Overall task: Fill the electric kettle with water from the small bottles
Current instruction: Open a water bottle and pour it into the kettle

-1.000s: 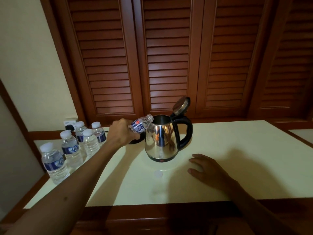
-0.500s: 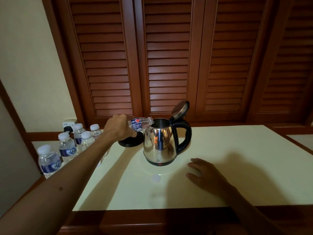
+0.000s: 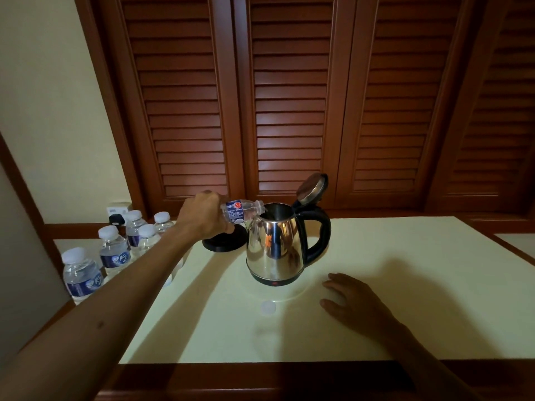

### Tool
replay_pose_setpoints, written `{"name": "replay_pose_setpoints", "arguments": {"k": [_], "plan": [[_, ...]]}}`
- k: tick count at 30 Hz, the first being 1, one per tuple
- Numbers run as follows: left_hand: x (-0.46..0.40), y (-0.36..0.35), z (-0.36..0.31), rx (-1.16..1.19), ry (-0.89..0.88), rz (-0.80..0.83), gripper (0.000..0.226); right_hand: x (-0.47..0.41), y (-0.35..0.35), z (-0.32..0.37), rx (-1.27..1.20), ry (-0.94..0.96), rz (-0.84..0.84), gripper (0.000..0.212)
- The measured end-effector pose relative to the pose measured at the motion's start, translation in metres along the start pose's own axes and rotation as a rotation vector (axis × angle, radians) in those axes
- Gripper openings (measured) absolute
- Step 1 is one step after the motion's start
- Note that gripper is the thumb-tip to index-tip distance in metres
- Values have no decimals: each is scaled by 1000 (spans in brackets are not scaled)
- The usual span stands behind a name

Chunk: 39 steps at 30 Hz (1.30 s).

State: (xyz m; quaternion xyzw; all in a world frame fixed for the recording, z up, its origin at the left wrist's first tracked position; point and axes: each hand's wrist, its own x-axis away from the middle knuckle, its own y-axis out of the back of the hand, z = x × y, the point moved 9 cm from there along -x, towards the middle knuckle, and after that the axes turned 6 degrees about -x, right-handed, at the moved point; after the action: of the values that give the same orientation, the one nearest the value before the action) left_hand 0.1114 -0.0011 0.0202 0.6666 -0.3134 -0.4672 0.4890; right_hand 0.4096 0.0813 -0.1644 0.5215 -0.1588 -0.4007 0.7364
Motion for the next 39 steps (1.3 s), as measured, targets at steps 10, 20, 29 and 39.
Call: {"name": "replay_pose_setpoints", "arguments": {"k": [10, 20, 29, 39], "plan": [[-2, 7, -7, -89, -66, -51, 44, -1, -3, -9, -32, 5, -8, 57], [-6, 7, -8, -85, -81, -57, 47, -3, -1, -10, -54, 20, -31, 55], [-6, 3, -5, -49, -89, -46, 50, -3, -2, -10, -42, 17, -29, 54], [-3, 1, -3, -30, -78, -35, 45, -2, -2, -9, -33, 29, -46, 54]]}}
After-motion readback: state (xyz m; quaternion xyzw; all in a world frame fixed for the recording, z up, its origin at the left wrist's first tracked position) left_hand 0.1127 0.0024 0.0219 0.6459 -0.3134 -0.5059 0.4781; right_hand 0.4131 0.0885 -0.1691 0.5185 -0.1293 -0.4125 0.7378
